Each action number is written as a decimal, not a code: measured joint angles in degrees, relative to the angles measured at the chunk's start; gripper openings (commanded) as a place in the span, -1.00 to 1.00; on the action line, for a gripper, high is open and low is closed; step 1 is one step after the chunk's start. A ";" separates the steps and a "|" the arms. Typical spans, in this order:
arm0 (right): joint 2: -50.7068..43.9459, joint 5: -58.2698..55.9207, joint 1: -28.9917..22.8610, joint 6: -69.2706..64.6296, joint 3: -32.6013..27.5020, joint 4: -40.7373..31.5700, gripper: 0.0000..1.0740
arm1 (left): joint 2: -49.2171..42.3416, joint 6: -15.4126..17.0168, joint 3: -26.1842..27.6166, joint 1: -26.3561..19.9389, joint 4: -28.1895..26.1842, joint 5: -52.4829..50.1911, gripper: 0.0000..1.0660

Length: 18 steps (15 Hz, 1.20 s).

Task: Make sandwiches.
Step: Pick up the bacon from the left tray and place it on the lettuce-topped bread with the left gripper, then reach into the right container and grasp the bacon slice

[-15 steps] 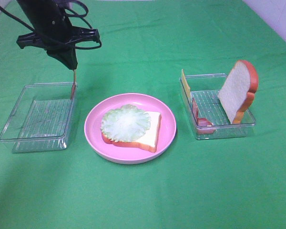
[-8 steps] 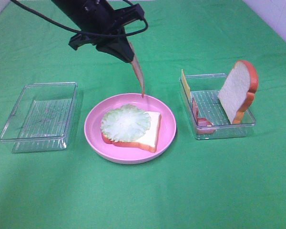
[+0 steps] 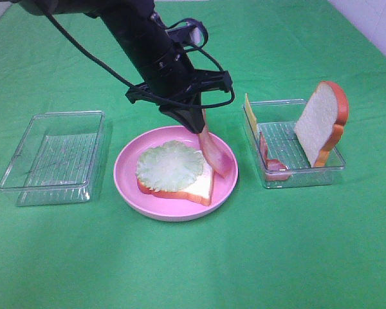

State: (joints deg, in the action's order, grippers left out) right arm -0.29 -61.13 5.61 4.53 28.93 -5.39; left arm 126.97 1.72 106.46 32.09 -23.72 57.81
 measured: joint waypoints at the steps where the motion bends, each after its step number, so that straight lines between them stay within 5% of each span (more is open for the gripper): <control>1: 0.00 0.00 0.00 0.00 0.00 0.00 0.28 | 0.40 1.78 0.00 0.00 3.15 0.57 -1.00; 5: 0.00 0.00 0.00 0.00 0.00 0.00 0.28 | 0.57 6.53 0.00 0.00 12.72 1.66 -1.00; 9: 0.00 0.00 0.00 0.00 0.00 0.00 0.28 | 0.57 6.70 0.00 0.00 13.18 2.58 -1.00; 10: 0.00 0.00 0.00 0.00 0.00 0.00 0.28 | 0.57 6.70 0.00 0.00 13.58 2.75 -0.85; 13: 0.00 0.00 0.00 0.00 0.00 0.00 0.28 | 0.57 6.70 0.00 0.00 13.98 3.84 0.19; 14: 0.00 0.00 0.00 0.00 0.00 0.00 0.28 | 0.57 6.70 0.00 0.00 14.15 4.64 0.36; 18: 0.00 0.00 0.00 0.00 0.00 0.00 0.28 | -1.66 6.76 0.46 0.00 17.59 9.51 0.40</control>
State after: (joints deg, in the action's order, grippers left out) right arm -0.29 -61.13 5.61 4.53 28.93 -5.39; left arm 125.31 8.48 106.91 32.09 -6.13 67.32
